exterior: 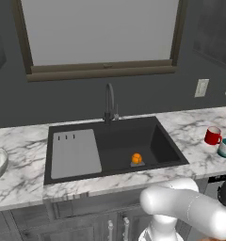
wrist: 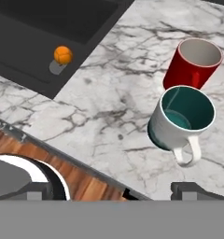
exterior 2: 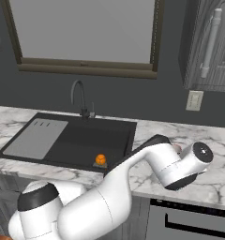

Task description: Clear the mugs and bowl far away from the sink.

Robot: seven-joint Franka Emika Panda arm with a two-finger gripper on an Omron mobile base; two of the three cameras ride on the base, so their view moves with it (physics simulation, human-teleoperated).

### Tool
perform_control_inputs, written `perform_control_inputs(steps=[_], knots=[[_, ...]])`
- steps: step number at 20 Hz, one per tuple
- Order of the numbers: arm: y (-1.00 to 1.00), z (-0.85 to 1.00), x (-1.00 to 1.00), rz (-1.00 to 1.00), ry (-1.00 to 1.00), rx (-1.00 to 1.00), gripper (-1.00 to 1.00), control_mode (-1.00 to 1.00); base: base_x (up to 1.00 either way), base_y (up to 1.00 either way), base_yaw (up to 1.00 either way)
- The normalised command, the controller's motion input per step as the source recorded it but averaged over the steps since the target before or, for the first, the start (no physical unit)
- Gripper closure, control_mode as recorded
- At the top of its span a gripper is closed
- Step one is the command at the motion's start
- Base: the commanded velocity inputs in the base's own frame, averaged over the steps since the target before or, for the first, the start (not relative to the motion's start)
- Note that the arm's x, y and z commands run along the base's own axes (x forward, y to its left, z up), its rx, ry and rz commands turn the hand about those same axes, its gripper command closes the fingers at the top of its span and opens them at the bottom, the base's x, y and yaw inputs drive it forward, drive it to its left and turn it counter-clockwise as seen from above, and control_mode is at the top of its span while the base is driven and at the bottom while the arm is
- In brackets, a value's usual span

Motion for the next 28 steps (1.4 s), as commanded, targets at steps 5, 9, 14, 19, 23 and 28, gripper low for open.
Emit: perform_control_inputs(steps=[5,9,14,19,23,28], knots=[[-0.06,-0.01,0.00,0.00,-0.19,0.00,-1.00,-1.00,0.00,0.00,0.00],[-0.18,0.00,0.00,0.03,-0.15,0.00,-1.00,-1.00,0.00,0.00,0.00],[-0.19,0.00,0.00,0.04,-0.11,0.01,-1.00,-1.00,0.00,0.00,0.00],[-0.18,0.00,0.00,0.06,-0.05,0.02,-1.00,-1.00,0.00,0.00,0.00],[-0.09,0.00,0.00,0.02,0.00,0.01,-1.00,-1.00,0.00,0.00,0.00],[-0.03,-0.02,0.04,0.00,0.00,0.00,-1.00,-1.00,0.00,0.00,0.00]])
